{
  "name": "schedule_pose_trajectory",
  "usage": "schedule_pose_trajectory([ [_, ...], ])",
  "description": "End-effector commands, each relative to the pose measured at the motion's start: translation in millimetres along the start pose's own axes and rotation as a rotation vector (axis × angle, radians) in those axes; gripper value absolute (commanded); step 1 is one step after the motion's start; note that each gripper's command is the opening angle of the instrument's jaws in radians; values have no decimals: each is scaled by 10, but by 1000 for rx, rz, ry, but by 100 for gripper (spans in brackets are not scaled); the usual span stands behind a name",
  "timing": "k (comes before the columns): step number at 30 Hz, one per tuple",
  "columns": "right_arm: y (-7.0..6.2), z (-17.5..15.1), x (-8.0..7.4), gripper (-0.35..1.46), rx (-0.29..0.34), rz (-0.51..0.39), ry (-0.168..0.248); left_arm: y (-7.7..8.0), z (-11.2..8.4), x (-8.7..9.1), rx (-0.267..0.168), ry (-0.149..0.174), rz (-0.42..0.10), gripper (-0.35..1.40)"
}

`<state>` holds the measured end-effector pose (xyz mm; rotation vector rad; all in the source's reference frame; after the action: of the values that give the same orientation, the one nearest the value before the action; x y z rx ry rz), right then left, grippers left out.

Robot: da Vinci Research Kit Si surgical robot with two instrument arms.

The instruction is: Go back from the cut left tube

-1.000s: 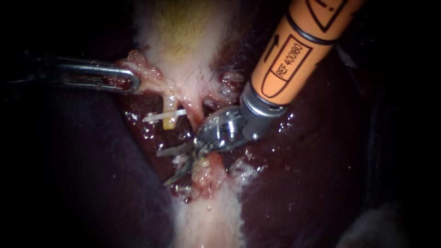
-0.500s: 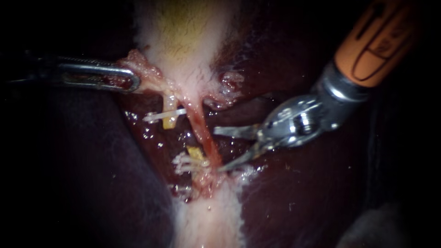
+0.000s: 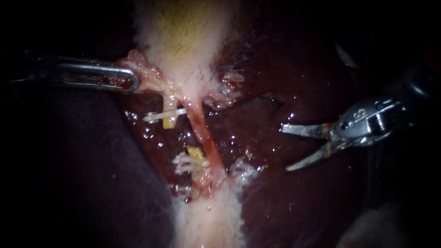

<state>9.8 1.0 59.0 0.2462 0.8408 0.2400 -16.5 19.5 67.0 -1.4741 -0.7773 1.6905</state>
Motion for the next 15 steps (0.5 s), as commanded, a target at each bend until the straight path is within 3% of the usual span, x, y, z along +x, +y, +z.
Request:
schedule_pose_trajectory([
  [1,0,0,0,145,-1,2,-1,0,0,0,0,0,0,-35],
  [8,1,-2,-1,145,0,2,0,-6,7,-7,4,1,5,-35],
  [15,1,-3,-2,145,1,1,0,-22,31,-25,6,1,17,-35],
])
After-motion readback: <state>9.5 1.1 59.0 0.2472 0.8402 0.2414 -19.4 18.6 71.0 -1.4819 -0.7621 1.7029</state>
